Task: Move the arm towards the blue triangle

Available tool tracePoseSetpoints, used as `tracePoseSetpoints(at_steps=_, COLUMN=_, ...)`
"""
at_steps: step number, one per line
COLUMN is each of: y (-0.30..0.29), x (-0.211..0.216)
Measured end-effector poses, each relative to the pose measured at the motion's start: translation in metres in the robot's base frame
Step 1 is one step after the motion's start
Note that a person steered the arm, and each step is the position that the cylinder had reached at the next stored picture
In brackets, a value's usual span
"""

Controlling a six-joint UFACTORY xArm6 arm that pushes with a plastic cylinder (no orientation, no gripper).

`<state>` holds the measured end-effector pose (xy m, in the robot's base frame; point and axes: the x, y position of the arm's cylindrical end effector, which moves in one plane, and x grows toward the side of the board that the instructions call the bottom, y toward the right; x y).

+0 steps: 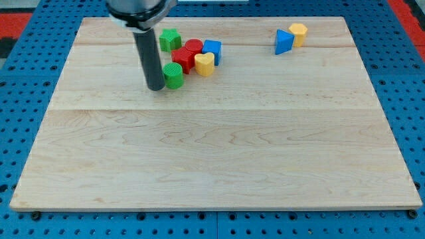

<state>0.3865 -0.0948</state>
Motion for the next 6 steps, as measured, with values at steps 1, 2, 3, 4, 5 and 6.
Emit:
tracePoseSetpoints(at_steps=1, y=0.027, x=-0.003)
tracePoseSetpoints(at_steps=2, y=0.045, x=-0.002)
tracePoseSetpoints(at_steps=3, y=0.057, x=0.022)
tracePoseSetpoints(at_steps=4, y=0.145, x=0.013)
tracePoseSetpoints(at_steps=5, y=0.204, x=-0.026)
tracePoseSetpoints(at_steps=6, y=0.235, x=-0.067)
